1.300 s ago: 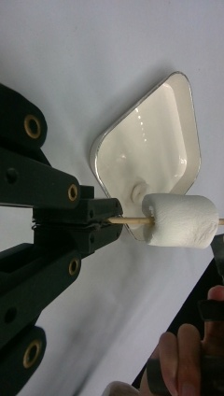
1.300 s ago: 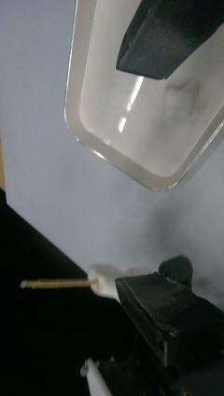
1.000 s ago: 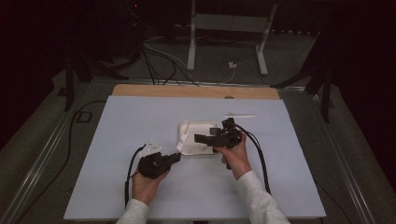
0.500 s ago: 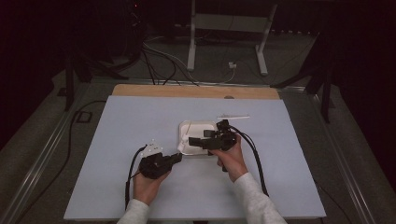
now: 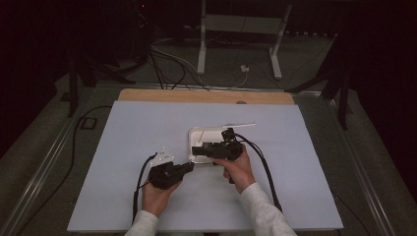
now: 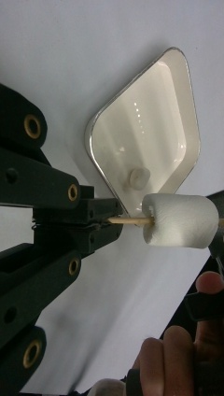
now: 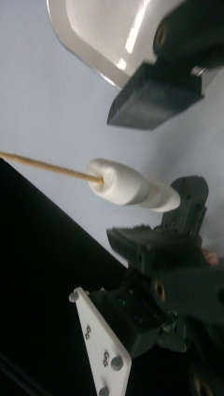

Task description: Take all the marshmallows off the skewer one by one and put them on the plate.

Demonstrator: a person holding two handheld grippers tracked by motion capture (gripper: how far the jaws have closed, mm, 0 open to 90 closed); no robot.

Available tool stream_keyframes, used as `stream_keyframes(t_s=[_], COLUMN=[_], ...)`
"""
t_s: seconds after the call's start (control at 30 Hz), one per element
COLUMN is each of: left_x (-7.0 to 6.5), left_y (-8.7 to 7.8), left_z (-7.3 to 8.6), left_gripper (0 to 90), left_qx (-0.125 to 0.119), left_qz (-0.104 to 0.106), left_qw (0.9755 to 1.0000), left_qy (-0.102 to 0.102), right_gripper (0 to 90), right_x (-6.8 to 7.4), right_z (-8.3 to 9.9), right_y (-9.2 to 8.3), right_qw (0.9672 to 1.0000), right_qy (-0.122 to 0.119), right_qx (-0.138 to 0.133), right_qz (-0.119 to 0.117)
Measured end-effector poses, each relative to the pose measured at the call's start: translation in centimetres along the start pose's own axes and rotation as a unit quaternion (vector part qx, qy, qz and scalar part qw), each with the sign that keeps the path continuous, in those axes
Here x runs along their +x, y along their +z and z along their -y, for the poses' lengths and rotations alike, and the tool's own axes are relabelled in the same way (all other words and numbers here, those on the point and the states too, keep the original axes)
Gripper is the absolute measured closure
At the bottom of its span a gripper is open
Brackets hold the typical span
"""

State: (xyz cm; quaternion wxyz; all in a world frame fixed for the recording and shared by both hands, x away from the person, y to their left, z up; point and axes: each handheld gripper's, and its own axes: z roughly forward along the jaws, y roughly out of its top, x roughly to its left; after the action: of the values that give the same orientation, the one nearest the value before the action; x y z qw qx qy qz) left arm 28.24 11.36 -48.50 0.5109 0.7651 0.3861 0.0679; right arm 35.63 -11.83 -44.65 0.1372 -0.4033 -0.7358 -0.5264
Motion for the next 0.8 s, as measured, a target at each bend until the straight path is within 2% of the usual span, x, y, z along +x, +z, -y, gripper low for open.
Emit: stream_keyframes(t_s=[0.17, 0.3, 0.5, 0.8], left_x=[0.0, -0.1, -0.1, -0.2], left_y=[0.0, 0.2, 0.2, 0.1], left_z=[0.0, 0.1, 0.1, 0.1], left_gripper=[90.0, 90.0, 90.0, 90.0], left_qx=[0.001, 0.004, 0.004, 0.002], left_qz=[0.002, 0.001, 0.001, 0.003], left_qw=[1.0, 1.0, 1.0, 0.9998], left_qy=[0.002, 0.004, 0.007, 0.017], right_gripper=[59.0, 71.2, 77.1, 79.0], right_x=[0.0, -0.1, 0.1, 0.1], right_z=[0.1, 0.0, 0.0, -0.4], right_y=[0.4, 0.3, 0.0, -0.6], right_qw=[0.9999, 0.9999, 0.9999, 0.9998], right_qy=[0.009, 0.013, 0.013, 0.017], right_qx=[0.007, 0.004, 0.003, 0.005], right_qz=[-0.01, -0.005, -0.005, -0.005])
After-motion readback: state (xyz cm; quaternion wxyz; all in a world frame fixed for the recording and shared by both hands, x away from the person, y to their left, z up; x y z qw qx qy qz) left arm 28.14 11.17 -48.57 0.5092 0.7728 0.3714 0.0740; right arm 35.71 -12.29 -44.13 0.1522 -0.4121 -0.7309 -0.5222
